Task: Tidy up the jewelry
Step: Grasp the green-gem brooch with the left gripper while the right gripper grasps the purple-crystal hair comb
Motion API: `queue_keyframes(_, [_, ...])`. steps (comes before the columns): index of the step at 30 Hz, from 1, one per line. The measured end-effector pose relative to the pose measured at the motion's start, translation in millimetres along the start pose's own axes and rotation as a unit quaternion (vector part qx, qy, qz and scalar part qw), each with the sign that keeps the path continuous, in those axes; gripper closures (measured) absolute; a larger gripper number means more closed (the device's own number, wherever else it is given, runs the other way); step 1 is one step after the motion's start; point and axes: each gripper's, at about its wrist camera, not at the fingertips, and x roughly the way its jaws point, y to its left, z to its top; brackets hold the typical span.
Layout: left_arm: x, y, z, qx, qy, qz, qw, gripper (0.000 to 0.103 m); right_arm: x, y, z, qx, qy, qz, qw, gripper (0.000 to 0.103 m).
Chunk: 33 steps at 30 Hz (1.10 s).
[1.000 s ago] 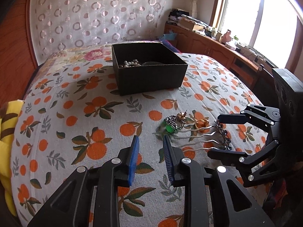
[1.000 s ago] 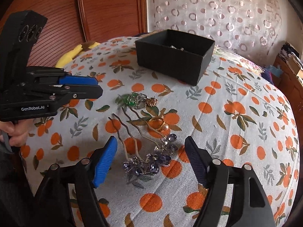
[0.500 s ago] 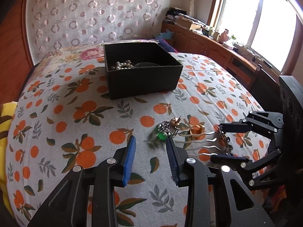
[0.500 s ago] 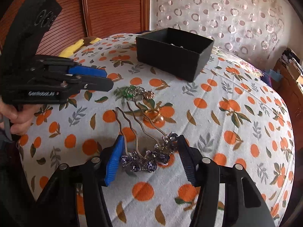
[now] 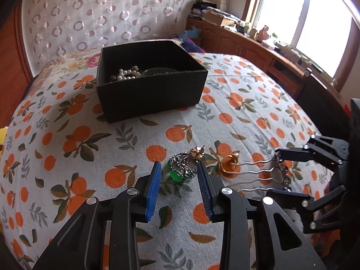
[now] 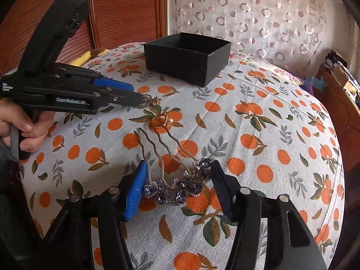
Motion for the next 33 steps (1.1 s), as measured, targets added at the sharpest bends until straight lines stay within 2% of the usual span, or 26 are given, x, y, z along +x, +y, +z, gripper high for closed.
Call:
queue_keyframes(4, [0.9,-4.6,-2.7,0.019,-0.009,0.028,0.9994,0.077,-0.1,0.6,-1.0,-0.002,-0.004,-0.003,1.000,0.043])
queue_keyframes(9, [-3.1,-0.9,-6.1,0.016,-0.013,0.025,0.9995,0.081,-0.3,0.8,-2.0,0.000,-0.005,-0.001,1.000,0.043])
queue_keyframes(11, [-4.5,-1.3,-7.0,0.016,-0.014,0.018,0.9996,0.089,-0.5,0.6,-1.9,0.000,-0.005,-0.001,1.000,0.043])
queue_keyframes(14, [-6.6,-3.6,-8.0,0.023,-0.017,0.036,0.9989,0.089,-0.5,0.5,-1.9,0.001,-0.005,-0.001,1.000,0.043])
queue_keyframes(21, [-5.4,3.9,-6.2,0.007,-0.017,0.029,0.9994,0.089,-0.4,0.9,-2.0,0.000,-0.005,-0.002,1.000,0.043])
queue_keyframes(33, [-52.6,4.8,5.5,-0.004,-0.073,0.022,0.9971,0.089,-4.8,-2.9,7.8,0.006,-0.012,-0.006,1.000,0.043])
